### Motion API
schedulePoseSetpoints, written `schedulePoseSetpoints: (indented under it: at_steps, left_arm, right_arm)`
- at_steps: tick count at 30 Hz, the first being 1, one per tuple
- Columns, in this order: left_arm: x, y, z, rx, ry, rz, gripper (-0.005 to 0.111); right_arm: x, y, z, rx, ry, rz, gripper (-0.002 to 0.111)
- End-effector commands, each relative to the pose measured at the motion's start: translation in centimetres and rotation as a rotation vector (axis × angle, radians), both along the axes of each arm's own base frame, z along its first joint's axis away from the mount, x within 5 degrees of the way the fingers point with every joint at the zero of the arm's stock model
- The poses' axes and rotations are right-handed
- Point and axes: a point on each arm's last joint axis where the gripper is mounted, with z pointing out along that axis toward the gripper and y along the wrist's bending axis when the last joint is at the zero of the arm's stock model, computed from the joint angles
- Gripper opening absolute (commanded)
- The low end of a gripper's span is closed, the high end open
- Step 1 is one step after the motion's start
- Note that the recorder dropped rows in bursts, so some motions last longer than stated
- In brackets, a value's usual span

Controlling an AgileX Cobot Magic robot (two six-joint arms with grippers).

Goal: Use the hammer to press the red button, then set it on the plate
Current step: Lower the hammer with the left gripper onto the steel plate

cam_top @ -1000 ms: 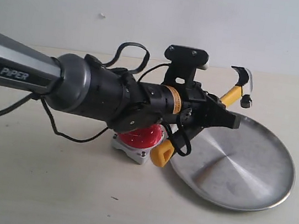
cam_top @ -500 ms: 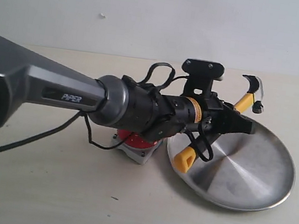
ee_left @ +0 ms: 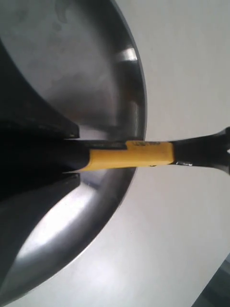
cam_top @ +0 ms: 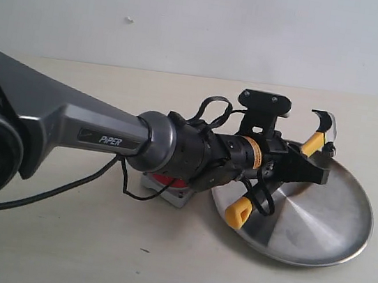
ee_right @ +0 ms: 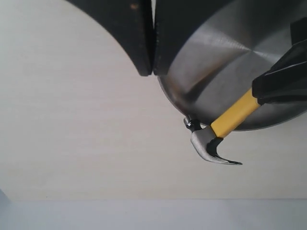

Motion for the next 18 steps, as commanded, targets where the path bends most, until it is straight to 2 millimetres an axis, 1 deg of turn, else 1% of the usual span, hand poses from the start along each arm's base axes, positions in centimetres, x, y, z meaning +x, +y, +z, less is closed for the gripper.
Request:
schedulePoseSetpoints:
  at_steps: [1, 3, 11, 16, 18]
  left_arm:
    - [0.38, -0.44, 0.12, -0.082, -0.016, 0.008, 0.0]
    - [0.63, -0.3, 0.03, -0.094, -0.003, 0.026, 0.0]
    - [0.63, -0.33, 0.07, -0.094, -0.003, 0.026, 0.0]
    - [0.59, -0.34, 0.02, -0.083, -0.01, 0.016, 0.0]
    - [0.5, -0.39, 0.0, -0.065, -0.032, -0.009, 0.002]
  right_arm:
    - [-0.14, 0.07, 0.02, 0.006, -0.006, 0.011, 0.0]
    - [-0.14, 0.07, 0.02, 0.006, -0.006, 0.011, 0.0]
    - [-0.14, 0.07, 0.03, 0.005, -0.006, 0.011, 0.0]
    - [-0.14, 0.07, 0.03, 0.005, -0.006, 0.011, 0.0]
    - [-0.14, 0.07, 0.03, 0.005, -0.006, 0.011, 0.0]
